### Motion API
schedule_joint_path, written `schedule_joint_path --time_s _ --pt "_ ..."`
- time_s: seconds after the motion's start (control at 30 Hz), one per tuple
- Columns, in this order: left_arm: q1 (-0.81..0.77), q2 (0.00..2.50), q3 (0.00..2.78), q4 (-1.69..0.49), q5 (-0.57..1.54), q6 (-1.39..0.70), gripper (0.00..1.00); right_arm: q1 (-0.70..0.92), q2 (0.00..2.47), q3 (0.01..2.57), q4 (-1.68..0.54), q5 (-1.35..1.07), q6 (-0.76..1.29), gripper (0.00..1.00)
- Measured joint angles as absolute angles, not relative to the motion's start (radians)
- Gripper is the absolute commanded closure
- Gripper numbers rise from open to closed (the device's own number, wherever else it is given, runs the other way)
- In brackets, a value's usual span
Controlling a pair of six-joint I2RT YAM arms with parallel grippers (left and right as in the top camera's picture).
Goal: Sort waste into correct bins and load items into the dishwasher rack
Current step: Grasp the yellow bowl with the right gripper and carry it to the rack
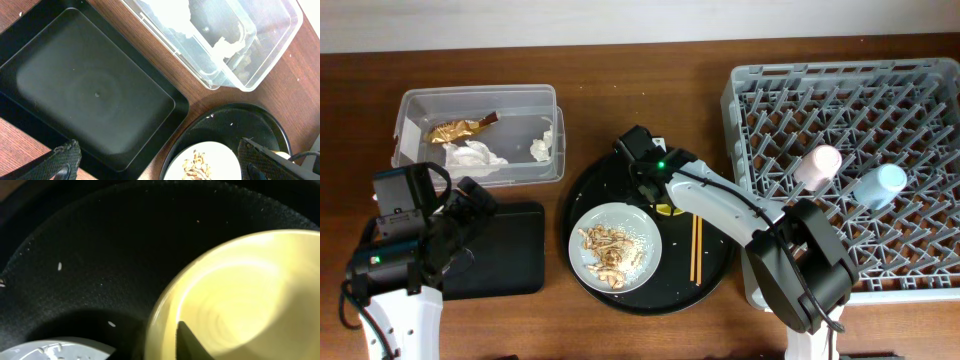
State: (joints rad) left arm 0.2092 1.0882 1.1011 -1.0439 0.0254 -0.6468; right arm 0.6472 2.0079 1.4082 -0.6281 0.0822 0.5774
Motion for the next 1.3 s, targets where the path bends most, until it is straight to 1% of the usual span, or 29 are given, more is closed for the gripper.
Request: schedule_joint_path --time_s 0.07,0.23,0.33,0.43,0.47,0.6,0.67,0.7,0.77,0.83,0.97,1.13,1.2,1.3 --pt "0.209 1.088 1.101 -1.044 0.025 -0.647 0.01 0.647 2.008 1.419 -0.646 0.081 0.577 0.96" --pt "0.209 1.088 1.101 -1.044 0.025 -0.647 0.01 0.648 2.009 1.514 -0.738 0.081 0.577 0.96" --pt "0.209 1.088 1.101 -1.044 0.025 -0.646 0.01 0.643 2.009 1.612 -0.851 0.078 0.577 0.96" --pt "0.209 1.088 1.101 -1.044 0.025 -0.647 0.01 0.616 2.008 1.774 -0.991 0.072 0.575 0.96" --pt "0.209 1.088 1.101 -1.043 0.025 -0.647 0.01 0.582 2.01 1.859 -1.077 0.064 0.572 0.96" --pt "0.209 1.088 1.101 -1.044 0.025 -0.647 0.01 0.405 2.004 2.115 -1.243 -0.043 0.463 0.96" --pt "0.209 1.088 1.101 -1.044 0.026 -0.647 0.0 0.266 2.002 2.228 -1.328 -0.143 0.384 0.96" --pt "0.209 1.088 1.101 -1.045 0.025 -0.647 0.01 0.165 2.002 2.277 -1.364 -0.222 0.332 0.96" --pt "0.209 1.088 1.101 -1.044 0.025 -0.647 0.01 0.035 2.002 2.296 -1.371 -0.319 0.272 0.96" --pt "0.209 1.088 1.101 -1.044 0.025 -0.647 0.0 -0.136 2.002 2.296 -1.377 -0.432 0.204 0.96" --pt "0.209 1.088 1.101 -1.044 0.025 -0.647 0.01 -0.373 2.002 2.296 -1.368 -0.589 0.072 0.96" --pt "0.209 1.088 1.101 -1.044 0.025 -0.647 0.01 -0.552 2.038 2.296 -1.294 -0.74 -0.022 0.96" --pt "0.209 1.088 1.101 -1.044 0.025 -0.647 0.01 -0.585 2.099 2.296 -1.255 -0.822 -0.034 0.96" --pt "0.209 1.088 1.101 -1.044 0.025 -0.646 0.01 -0.587 2.201 2.295 -1.225 -0.959 -0.061 0.96"
